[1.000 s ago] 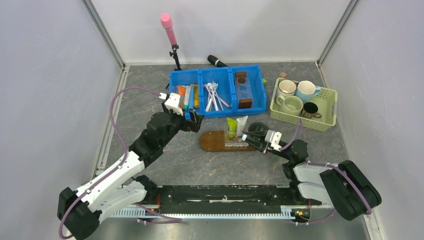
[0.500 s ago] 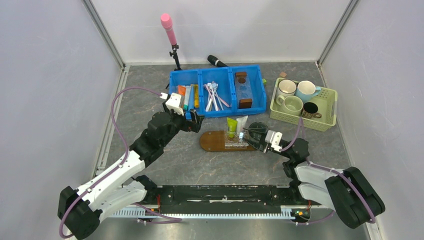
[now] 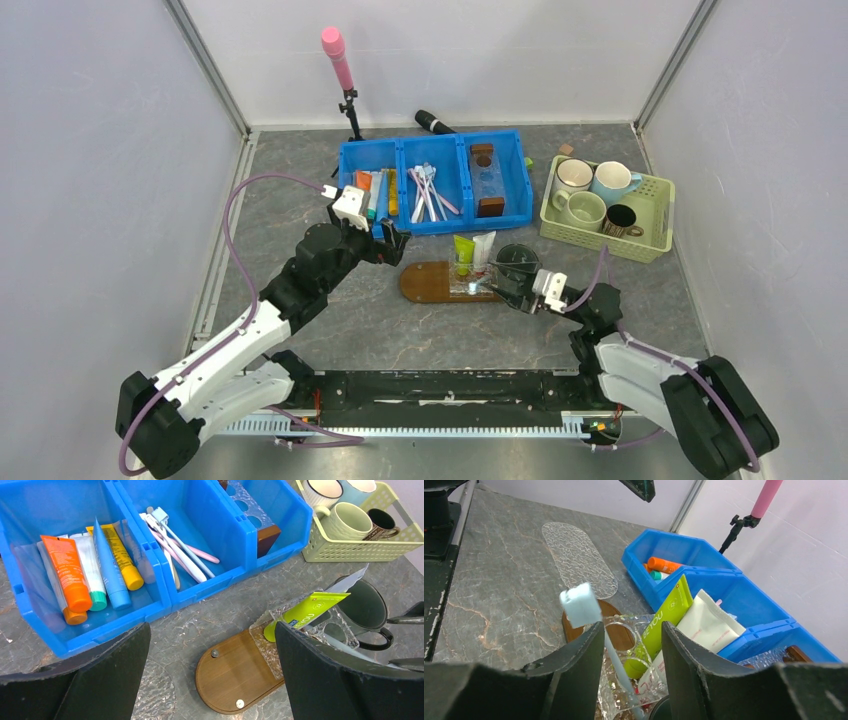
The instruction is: Prepare toiletry sets of a toothbrush and toothpaste on the tray
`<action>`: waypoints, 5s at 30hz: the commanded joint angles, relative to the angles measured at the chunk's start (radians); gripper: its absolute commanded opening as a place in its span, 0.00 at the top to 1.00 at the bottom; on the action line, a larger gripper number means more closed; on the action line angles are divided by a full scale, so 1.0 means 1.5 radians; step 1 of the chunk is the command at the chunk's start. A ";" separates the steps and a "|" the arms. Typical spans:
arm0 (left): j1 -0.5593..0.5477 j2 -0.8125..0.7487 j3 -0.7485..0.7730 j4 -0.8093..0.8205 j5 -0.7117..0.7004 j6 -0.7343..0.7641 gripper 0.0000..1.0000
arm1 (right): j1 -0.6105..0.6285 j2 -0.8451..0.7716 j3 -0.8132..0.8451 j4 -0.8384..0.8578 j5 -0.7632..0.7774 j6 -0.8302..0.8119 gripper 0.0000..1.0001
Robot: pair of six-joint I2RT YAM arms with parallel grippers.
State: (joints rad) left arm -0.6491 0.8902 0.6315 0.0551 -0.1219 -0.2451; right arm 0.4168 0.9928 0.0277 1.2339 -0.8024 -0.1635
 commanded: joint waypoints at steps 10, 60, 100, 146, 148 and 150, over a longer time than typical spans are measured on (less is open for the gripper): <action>0.002 0.000 0.001 0.036 0.013 0.013 0.00 | -0.003 -0.139 -0.034 -0.137 0.069 -0.012 0.45; 0.002 -0.077 0.011 -0.107 -0.026 0.014 0.00 | -0.026 0.265 0.830 -1.303 0.625 0.458 0.03; 0.002 -0.074 -0.029 -0.074 -0.033 0.065 0.00 | -0.036 0.518 0.710 -1.093 0.537 0.589 0.46; 0.003 -0.067 -0.026 -0.070 -0.036 0.069 0.00 | -0.075 0.387 0.678 -1.068 0.537 0.703 1.00; 0.003 -0.068 -0.028 -0.070 -0.036 0.069 0.00 | -0.076 0.390 0.681 -1.067 0.528 0.706 1.00; 0.003 -0.069 -0.027 -0.070 -0.036 0.069 0.00 | -0.075 0.387 0.685 -1.066 0.513 0.709 1.00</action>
State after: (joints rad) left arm -0.6491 0.7940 0.5911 -0.0952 -0.1589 -0.1753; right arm 0.3061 1.5925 1.0286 -0.4000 -0.0017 0.8860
